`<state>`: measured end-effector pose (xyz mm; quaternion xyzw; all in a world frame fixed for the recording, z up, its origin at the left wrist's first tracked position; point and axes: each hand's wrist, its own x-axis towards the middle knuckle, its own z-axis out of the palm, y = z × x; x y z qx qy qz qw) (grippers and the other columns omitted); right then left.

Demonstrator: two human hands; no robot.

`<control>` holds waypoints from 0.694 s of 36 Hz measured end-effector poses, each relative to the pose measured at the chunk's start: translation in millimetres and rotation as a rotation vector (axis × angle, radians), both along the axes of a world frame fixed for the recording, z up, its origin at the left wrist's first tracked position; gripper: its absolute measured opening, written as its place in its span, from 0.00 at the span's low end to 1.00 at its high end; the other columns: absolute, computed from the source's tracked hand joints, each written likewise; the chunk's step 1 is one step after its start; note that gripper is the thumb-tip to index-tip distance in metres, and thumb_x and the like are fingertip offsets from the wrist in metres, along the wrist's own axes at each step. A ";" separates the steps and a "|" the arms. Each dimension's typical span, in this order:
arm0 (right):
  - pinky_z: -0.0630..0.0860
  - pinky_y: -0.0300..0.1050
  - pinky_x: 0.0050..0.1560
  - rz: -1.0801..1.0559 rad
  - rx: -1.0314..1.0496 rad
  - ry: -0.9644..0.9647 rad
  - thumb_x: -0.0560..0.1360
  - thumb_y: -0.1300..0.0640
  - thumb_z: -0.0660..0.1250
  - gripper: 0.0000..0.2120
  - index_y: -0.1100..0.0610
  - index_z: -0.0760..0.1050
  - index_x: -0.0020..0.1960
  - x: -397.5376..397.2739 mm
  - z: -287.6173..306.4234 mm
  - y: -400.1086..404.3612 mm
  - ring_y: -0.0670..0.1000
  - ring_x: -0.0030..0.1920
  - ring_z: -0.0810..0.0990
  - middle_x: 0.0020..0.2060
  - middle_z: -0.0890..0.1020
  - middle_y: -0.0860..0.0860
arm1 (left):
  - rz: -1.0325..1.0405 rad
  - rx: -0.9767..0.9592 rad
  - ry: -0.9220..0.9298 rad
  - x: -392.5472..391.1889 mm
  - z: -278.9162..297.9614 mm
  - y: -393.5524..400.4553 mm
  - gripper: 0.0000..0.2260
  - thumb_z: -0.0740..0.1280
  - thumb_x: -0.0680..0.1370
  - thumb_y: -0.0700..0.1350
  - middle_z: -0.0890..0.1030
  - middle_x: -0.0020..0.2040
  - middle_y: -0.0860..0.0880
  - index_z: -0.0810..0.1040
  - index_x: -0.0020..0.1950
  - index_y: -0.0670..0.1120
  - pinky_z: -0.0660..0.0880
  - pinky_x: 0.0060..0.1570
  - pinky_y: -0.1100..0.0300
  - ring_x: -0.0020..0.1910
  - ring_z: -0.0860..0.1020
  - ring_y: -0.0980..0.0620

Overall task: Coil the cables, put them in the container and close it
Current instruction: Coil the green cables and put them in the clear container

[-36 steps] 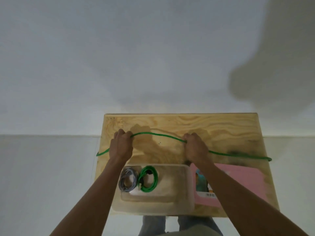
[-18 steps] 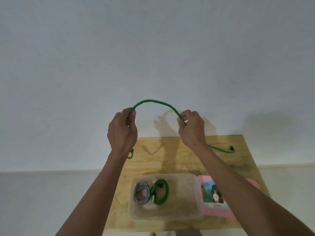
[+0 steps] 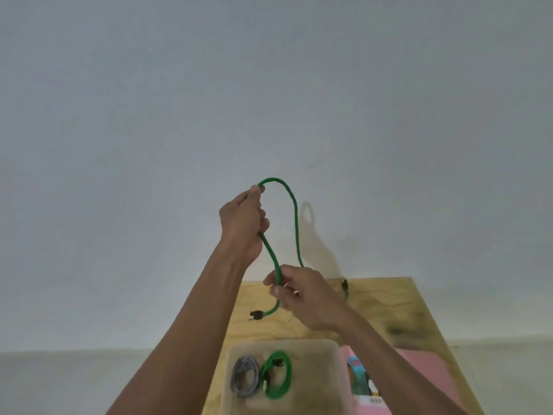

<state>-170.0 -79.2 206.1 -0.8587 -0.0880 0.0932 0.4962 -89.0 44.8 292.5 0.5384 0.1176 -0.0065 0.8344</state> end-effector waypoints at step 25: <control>0.80 0.48 0.41 -0.238 0.415 0.007 0.65 0.45 0.81 0.24 0.62 0.81 0.50 66.8 117.8 -102.4 0.49 0.29 0.81 0.39 0.87 0.57 | -0.558 0.048 -0.231 -67.1 5.1 -82.5 0.13 0.62 0.82 0.45 0.75 0.28 0.46 0.79 0.50 0.36 0.73 0.33 0.58 0.24 0.70 0.52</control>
